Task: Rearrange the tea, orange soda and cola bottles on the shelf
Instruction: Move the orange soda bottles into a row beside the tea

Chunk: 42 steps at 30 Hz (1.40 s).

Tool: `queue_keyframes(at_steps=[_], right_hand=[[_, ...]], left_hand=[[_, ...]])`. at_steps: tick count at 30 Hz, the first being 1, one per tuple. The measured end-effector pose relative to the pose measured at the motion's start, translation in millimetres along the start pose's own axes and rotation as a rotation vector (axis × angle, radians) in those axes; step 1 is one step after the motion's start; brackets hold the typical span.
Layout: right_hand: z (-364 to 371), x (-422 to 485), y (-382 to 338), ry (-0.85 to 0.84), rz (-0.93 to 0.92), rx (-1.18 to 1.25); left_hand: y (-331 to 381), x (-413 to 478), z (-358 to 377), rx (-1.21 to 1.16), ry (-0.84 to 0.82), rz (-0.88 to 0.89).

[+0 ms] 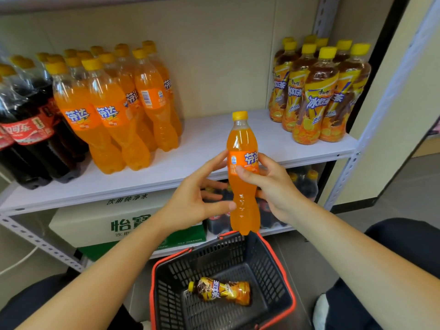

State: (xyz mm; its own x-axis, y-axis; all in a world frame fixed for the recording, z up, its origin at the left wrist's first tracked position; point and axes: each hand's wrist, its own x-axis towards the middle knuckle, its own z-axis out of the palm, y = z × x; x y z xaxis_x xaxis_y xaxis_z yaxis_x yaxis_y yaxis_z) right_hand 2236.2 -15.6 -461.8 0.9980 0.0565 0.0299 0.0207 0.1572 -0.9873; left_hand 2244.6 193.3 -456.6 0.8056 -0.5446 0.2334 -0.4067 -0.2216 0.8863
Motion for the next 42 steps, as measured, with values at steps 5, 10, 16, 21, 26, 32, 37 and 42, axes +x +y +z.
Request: queue_keyframes(at_steps=[5,10,16,21,26,32,37,42], right_hand=[[-1,0,-8,0.090,0.035,0.043],[-8,2,-14,0.064,0.013,0.058],[-23,9,-18,-0.021,0.012,0.122],[-19,9,-17,0.030,0.006,0.179],[-14,8,-19,0.104,-0.016,0.216],[-6,6,-18,0.134,-0.003,0.242],[1,5,-17,0.175,-0.005,0.277],[1,5,-14,0.194,-0.044,0.298]], left_hand=[[-10,-4,25,0.102,-0.202,0.019],[-8,-1,27,0.025,-0.095,0.034],[4,4,21,-0.255,0.095,0.018],[13,5,26,-0.261,0.165,0.060],[14,6,24,-0.243,0.148,0.092],[14,8,14,-0.225,0.140,0.100],[14,9,6,-0.355,0.136,0.047],[13,7,4,-0.395,0.109,0.002]])
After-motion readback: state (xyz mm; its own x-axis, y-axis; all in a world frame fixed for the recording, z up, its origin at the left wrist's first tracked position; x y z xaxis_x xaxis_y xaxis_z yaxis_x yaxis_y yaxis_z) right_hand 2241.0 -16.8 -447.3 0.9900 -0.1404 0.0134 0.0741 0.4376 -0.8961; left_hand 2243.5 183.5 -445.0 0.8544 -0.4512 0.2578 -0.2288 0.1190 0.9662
